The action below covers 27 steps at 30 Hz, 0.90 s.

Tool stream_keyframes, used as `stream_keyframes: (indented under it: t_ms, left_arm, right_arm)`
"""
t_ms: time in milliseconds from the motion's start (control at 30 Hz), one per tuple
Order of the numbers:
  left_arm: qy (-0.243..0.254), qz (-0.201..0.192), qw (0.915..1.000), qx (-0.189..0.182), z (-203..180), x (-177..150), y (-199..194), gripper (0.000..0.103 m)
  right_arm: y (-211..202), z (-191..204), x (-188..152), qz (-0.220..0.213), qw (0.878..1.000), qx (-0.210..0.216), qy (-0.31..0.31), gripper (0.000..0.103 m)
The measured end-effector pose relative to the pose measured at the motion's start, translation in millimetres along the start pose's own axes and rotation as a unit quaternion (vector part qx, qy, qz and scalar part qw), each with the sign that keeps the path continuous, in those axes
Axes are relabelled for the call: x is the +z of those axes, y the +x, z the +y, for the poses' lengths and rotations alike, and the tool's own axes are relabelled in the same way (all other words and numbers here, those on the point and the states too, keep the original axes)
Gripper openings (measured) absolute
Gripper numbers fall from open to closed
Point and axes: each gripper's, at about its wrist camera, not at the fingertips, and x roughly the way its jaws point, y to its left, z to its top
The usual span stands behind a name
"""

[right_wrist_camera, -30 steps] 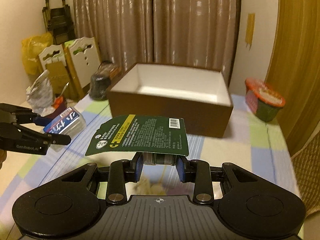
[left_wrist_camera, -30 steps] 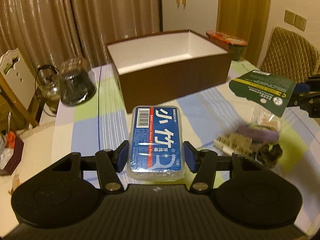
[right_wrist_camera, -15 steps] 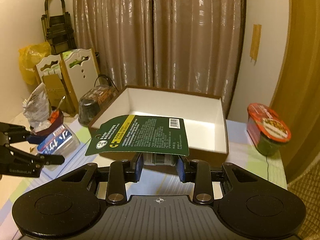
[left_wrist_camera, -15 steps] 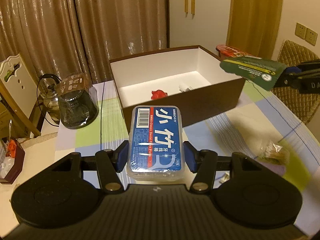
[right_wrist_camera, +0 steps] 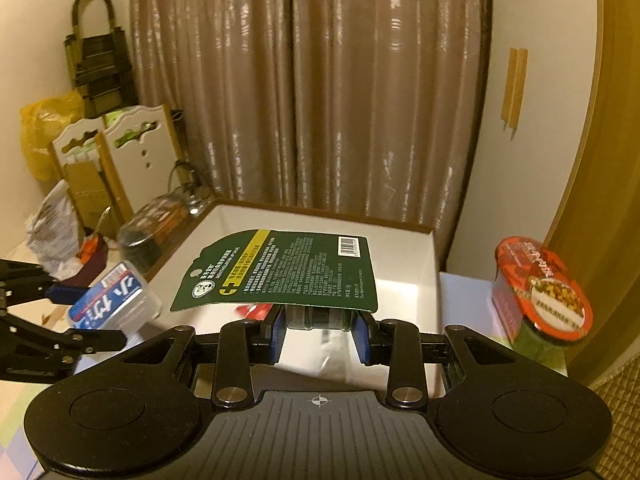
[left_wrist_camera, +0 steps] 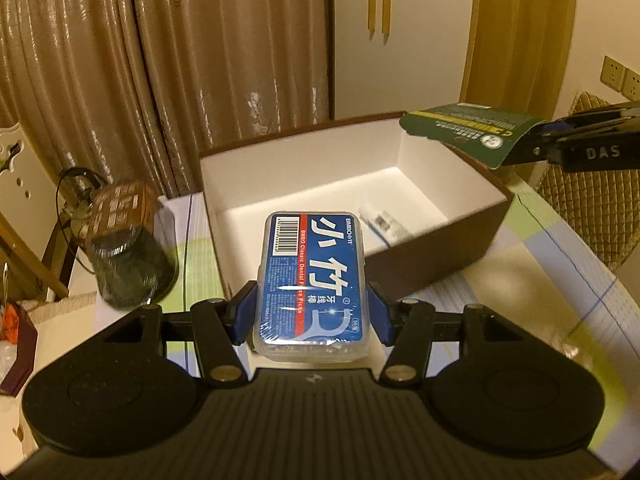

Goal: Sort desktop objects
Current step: 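Carry the blue box and green package with both grippers into the brown box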

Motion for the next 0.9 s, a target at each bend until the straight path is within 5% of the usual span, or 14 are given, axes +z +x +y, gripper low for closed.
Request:
stream_keyframes:
  t_ms: [467,900]
  left_arm:
    - [0.011,0.030,0.9995,0.006,14,61,98,0.052]
    - [0.032,0.071,0.9969,0.007,10,66,167,0.057]
  right_arm:
    - [118,-21,10,0.094,0.996,-0.007,-0.005,0.034]
    - [161,-38,-1,0.139,0.990,0.002,0.009,0.034]
